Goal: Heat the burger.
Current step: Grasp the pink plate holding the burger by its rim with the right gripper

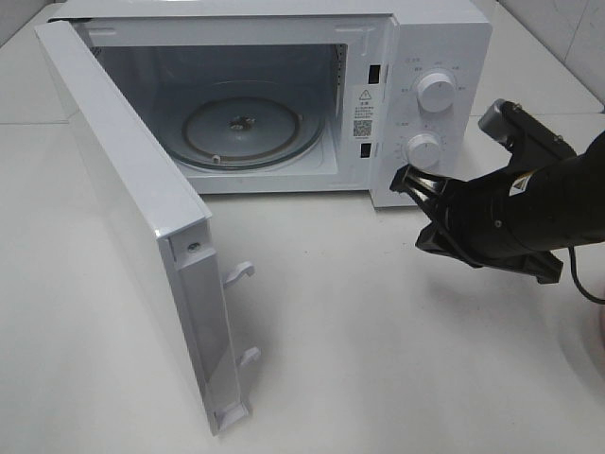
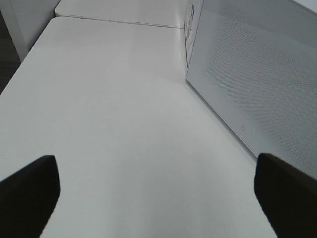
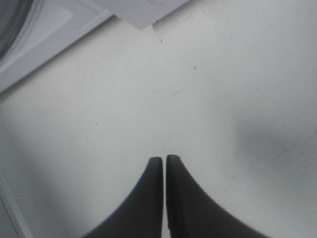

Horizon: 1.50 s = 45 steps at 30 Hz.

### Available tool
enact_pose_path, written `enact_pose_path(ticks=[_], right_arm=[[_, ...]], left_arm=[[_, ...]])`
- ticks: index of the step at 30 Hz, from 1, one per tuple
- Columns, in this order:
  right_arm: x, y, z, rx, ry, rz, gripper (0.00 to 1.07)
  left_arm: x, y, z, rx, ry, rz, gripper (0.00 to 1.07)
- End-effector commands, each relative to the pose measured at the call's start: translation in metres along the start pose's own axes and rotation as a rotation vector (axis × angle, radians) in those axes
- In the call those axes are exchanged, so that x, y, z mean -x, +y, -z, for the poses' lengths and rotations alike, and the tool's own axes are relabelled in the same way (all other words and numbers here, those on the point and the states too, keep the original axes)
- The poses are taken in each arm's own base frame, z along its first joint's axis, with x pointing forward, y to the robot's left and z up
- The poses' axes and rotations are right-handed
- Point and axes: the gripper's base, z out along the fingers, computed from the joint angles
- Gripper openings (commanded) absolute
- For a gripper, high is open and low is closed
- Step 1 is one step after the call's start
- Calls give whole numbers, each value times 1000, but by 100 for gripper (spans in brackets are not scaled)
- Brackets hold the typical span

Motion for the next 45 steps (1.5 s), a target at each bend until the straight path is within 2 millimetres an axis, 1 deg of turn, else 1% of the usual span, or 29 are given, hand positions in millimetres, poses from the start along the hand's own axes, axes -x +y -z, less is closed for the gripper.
enact_pose_path(ticks=[1, 3, 4, 5, 7, 8, 9, 11, 12, 13, 15, 16, 18, 21, 22, 23, 24, 25, 26, 27, 28, 29, 30, 31, 32, 33, 34, 39, 45], right_arm=[[-4, 0, 10, -17, 72, 134, 4], [-5, 0, 11, -22, 91, 166, 4], [-4, 2, 15, -35, 131, 226, 5], [-4, 2, 15, -35, 131, 226, 5], [-3, 3, 19, -80, 215, 314, 6], [-3, 3, 19, -80, 215, 314, 6], [-1, 4, 22, -111, 254, 366, 7], [2, 3, 23, -133, 273, 385, 8], [9, 0, 26, -175, 302, 400, 8], [9, 0, 26, -175, 302, 400, 8], [20, -6, 32, -242, 345, 416, 10], [20, -6, 32, -242, 345, 416, 10], [35, -15, 38, -319, 373, 431, 12], [39, -18, 40, -338, 379, 434, 15], [46, -23, 44, -370, 385, 437, 18], [50, -26, 45, -383, 390, 438, 20], [50, -26, 45, -383, 390, 438, 20], [56, -32, 48, -407, 396, 443, 31], [60, -38, 50, -425, 407, 446, 45], [60, -38, 50, -425, 407, 446, 45], [61, -42, 51, -434, 416, 453, 52], [64, -48, 53, -453, 428, 469, 72], [64, -48, 53, -453, 428, 469, 72], [65, -51, 54, -459, 432, 471, 79], [65, -51, 54, -459, 432, 471, 79], [67, -55, 55, -466, 440, 475, 95], [69, -58, 56, -473, 439, 489, 101], [73, -64, 58, -489, 435, 475, 100], [81, -82, 61, -521, 423, 411, 96]], left_arm=[[-2, 0, 2, 0, -16, -1, 100], [-2, 0, 2, 0, -16, -1, 100], [-2, 0, 2, 0, -16, -1, 100], [-2, 0, 2, 0, -16, -1, 100], [-2, 0, 2, 0, -16, -1, 100], [-2, 0, 2, 0, -16, -1, 100], [-2, 0, 2, 0, -16, 0, 100], [-2, 0, 2, 0, -16, -1, 100], [-2, 0, 2, 0, -16, -1, 100], [-2, 0, 2, 0, -16, -1, 100], [-2, 0, 2, 0, -16, -1, 100], [-2, 0, 2, 0, -16, -1, 100], [-2, 0, 2, 0, -16, -1, 100], [-2, 0, 2, 0, -16, -1, 100], [-2, 0, 2, 0, -16, -1, 100], [-2, 0, 2, 0, -16, -1, 100], [-2, 0, 2, 0, -16, -1, 100], [-2, 0, 2, 0, -16, -1, 100], [-2, 0, 2, 0, -16, -1, 100], [-2, 0, 2, 0, -16, -1, 100], [-2, 0, 2, 0, -16, -1, 100], [-2, 0, 2, 0, -16, -1, 100], [-2, 0, 2, 0, -16, -1, 100], [-2, 0, 2, 0, -16, -1, 100], [-2, 0, 2, 0, -16, -1, 100], [-2, 0, 2, 0, -16, -1, 100], [-2, 0, 2, 0, -16, -1, 100], [-2, 0, 2, 0, -16, -1, 100], [-2, 0, 2, 0, -16, -1, 100]])
